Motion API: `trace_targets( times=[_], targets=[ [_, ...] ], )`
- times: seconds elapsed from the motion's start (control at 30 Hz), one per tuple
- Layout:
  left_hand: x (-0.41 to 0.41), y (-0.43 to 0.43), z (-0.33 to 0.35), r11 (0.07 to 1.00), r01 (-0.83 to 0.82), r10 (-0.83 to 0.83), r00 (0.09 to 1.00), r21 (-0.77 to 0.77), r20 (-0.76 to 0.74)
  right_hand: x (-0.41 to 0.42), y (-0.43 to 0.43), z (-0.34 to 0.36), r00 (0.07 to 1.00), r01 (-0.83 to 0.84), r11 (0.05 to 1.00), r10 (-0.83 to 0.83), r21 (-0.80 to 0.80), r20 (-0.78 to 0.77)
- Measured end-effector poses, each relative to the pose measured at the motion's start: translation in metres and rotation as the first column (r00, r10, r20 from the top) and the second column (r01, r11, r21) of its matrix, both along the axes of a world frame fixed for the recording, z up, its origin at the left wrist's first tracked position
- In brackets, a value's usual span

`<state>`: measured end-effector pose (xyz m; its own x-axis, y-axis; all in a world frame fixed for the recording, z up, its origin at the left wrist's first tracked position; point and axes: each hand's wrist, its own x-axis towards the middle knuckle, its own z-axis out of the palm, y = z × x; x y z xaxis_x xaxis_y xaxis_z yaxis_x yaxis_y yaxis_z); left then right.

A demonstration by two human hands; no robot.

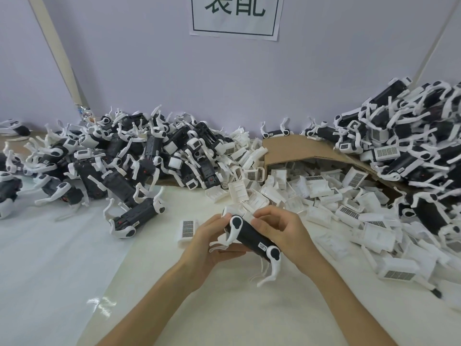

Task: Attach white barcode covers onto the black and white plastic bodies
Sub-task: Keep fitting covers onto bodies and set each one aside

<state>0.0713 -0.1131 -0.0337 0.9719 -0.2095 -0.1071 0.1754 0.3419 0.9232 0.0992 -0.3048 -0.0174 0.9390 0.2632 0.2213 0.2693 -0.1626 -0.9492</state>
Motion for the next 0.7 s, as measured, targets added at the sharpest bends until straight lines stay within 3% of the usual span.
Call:
trace_targets(
  times=[0.4, 0.5, 0.7],
  targets=[
    [0.001, -0.001, 0.001, 0.995, -0.090, 0.092, 0.994, -0.045, 0.056, -0.002, -0.004, -0.001, 0.989, -0.106, 0.977, 0.122, -0.183, 0.079],
    [0.002, 0.000, 0.001, 0.991, -0.100, 0.105, 0.994, -0.094, 0.044, -0.004, 0.001, -0.007, 0.979, -0.038, 0.960, 0.092, -0.278, 0.182],
    [0.002, -0.002, 0.000, 0.999, -0.032, 0.036, 0.993, -0.035, 0.112, -0.001, 0.006, -0.016, 0.933, 0.113, 0.948, 0.002, -0.299, 0.359]
  ],
)
